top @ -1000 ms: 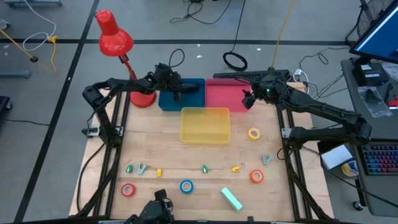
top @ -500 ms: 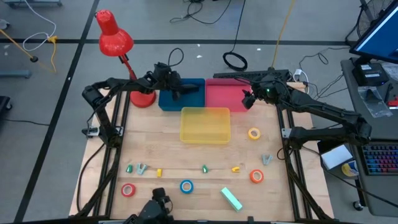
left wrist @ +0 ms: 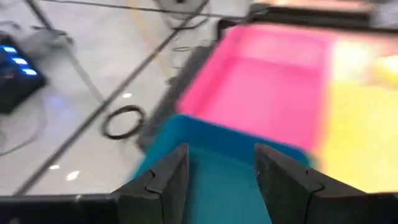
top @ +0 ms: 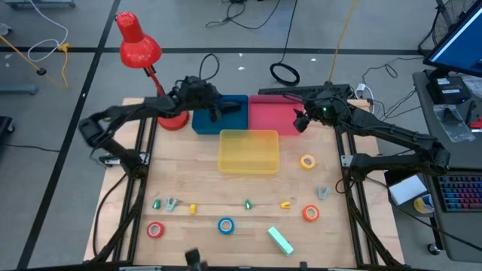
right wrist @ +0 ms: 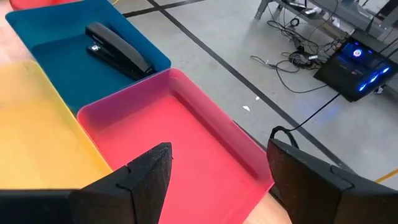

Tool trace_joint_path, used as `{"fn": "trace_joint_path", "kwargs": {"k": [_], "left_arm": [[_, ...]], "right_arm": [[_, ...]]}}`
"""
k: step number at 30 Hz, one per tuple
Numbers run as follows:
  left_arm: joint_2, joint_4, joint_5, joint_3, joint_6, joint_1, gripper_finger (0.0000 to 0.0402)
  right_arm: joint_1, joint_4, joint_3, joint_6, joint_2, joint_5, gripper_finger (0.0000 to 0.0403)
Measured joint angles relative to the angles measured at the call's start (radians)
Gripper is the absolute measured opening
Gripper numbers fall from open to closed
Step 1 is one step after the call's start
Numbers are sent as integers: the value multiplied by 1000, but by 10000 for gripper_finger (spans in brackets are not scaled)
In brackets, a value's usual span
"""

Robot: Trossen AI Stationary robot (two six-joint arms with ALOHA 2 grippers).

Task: Pick and place Stapler, Stapler remover, tape
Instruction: Put the light green stapler into the blue bin

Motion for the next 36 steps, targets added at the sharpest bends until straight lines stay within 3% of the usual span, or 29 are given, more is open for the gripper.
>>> {"fn": "trace_joint_path", "kwargs": {"k": [8,16,20,23,26,28,30,36], "left_arm": [[-227,-398,-61,0,-139,-262,178],[-309,-671,-186,0,-370,-474,175],[-310,-731,-215,0,-433,-554,175],[-310,-738,-249,0,-453,-600,175],[-314,-742,-279,0,-455,-632,175],[-323,-752,-284,0,-452,-642,175],[-329,-753,-287,0,-446,-646,175],[-396,-736,-288,-31,-402,-642,175]], "right_arm": [[0,50,0,-52,0,0,254],[0,156,0,-146,0,0,254],[0,193,0,-138,0,-1,254],[0,225,0,-3,0,-12,254],[3,246,0,120,-1,-147,254],[29,277,0,132,0,-266,254],[79,331,0,131,0,-315,254],[296,484,1,82,-1,-189,254]]}}
